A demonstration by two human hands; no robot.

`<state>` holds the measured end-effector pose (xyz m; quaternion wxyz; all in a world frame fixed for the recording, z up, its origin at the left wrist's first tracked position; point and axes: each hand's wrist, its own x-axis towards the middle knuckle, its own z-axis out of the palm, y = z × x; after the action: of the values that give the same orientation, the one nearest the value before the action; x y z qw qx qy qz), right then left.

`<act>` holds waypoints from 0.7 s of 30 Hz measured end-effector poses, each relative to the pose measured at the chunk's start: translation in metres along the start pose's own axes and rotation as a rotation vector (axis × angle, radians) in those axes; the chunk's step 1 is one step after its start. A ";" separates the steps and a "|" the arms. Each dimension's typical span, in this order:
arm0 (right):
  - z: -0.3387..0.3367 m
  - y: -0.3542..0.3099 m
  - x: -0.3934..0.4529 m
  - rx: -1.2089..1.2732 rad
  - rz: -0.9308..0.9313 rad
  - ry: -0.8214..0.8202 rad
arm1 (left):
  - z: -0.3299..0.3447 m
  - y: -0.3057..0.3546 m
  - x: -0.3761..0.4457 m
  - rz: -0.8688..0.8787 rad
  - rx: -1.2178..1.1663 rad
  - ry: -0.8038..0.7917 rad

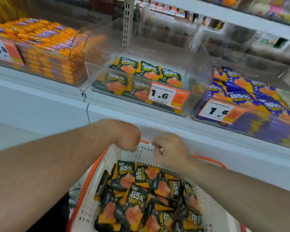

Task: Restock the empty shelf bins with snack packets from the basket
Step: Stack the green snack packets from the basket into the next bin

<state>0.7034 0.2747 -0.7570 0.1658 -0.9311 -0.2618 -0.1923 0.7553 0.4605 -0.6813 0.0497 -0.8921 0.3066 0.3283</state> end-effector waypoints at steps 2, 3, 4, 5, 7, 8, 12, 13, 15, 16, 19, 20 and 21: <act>0.032 0.009 -0.024 -0.040 0.186 -0.390 | 0.007 0.002 0.004 -0.013 0.021 -0.024; 0.046 0.014 -0.034 -0.065 0.282 -0.546 | 0.008 0.003 0.006 -0.020 0.017 -0.031; 0.058 0.018 -0.044 -0.069 0.385 -0.647 | 0.009 0.005 0.008 -0.025 0.011 -0.037; 0.069 0.021 -0.054 -0.056 0.480 -0.717 | 0.010 0.006 0.009 -0.026 0.007 -0.044; 0.092 0.027 -0.074 -0.069 0.572 -0.812 | 0.010 0.007 0.013 -0.026 0.002 -0.057; 0.103 0.029 -0.083 -0.092 0.576 -0.859 | 0.010 0.008 0.015 -0.027 0.005 -0.064; 0.129 0.030 -0.098 -0.107 0.497 -0.976 | 0.013 0.005 0.025 -0.041 0.031 -0.079; 0.135 0.030 -0.100 -0.108 0.474 -0.983 | 0.014 0.005 0.028 -0.044 0.035 -0.082; 0.146 0.031 -0.103 -0.117 0.460 -0.977 | 0.014 0.005 0.031 -0.049 0.026 -0.092; 0.149 0.032 -0.104 -0.122 0.460 -0.985 | 0.013 0.006 0.032 -0.050 0.020 -0.093; 0.154 0.032 -0.107 -0.155 0.438 -1.010 | 0.011 0.007 0.034 -0.043 0.012 -0.094; 0.153 0.031 -0.106 -0.178 0.417 -1.007 | 0.010 0.008 0.035 -0.041 0.015 -0.096; 0.151 0.029 -0.106 -0.208 0.387 -1.009 | 0.010 0.009 0.035 -0.041 0.019 -0.099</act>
<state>0.6768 0.2679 -0.9413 -0.0407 -0.9503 -0.1127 0.2872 0.7654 0.4383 -0.7095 0.0800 -0.8802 0.2888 0.3681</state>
